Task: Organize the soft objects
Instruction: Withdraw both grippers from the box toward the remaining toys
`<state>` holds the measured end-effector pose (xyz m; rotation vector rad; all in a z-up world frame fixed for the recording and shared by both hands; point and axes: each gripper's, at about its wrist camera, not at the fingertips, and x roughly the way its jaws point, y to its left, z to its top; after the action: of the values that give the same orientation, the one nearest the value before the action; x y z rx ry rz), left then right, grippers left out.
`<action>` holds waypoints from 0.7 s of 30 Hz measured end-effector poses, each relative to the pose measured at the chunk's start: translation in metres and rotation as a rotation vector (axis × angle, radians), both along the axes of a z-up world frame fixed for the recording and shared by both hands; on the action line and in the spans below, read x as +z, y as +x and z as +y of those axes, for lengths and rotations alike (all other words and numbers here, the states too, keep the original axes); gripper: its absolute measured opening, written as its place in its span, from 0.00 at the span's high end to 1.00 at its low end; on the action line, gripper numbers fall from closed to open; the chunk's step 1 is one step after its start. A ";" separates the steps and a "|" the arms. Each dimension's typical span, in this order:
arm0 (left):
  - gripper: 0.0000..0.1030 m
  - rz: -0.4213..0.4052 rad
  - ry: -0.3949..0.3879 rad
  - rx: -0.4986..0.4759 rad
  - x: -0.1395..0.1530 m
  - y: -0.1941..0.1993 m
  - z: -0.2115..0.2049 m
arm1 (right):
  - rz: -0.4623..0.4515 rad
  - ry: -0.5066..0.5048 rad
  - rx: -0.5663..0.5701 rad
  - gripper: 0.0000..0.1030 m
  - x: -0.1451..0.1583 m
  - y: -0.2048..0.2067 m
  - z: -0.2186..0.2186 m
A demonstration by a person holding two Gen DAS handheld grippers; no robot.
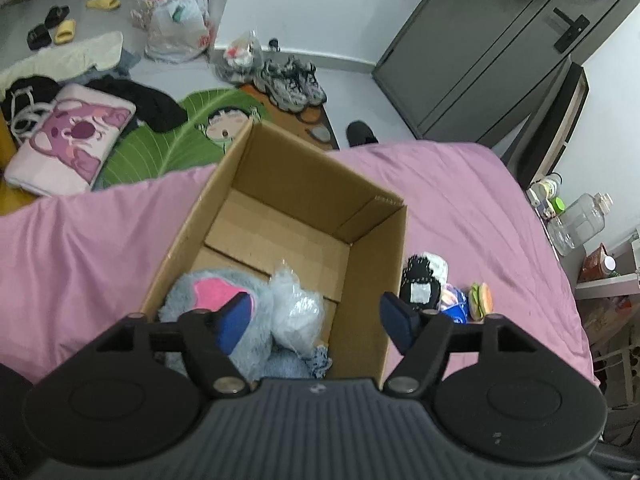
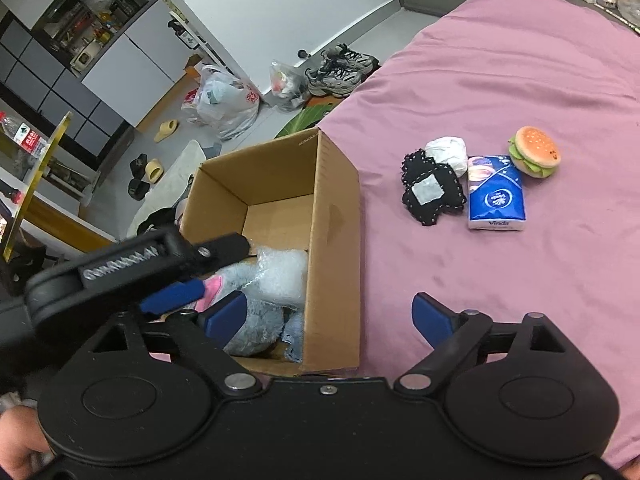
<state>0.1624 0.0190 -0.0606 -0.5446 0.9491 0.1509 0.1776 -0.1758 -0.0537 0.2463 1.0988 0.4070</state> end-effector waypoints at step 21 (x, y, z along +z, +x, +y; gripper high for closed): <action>0.27 -0.054 0.106 -0.032 0.042 -0.002 -0.041 | -0.100 0.005 -0.060 0.06 0.037 0.021 -0.070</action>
<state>0.1608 -0.0219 -0.0183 -0.4337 0.8915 0.1562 0.1984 -0.2455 -0.0167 0.2602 0.9901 0.3646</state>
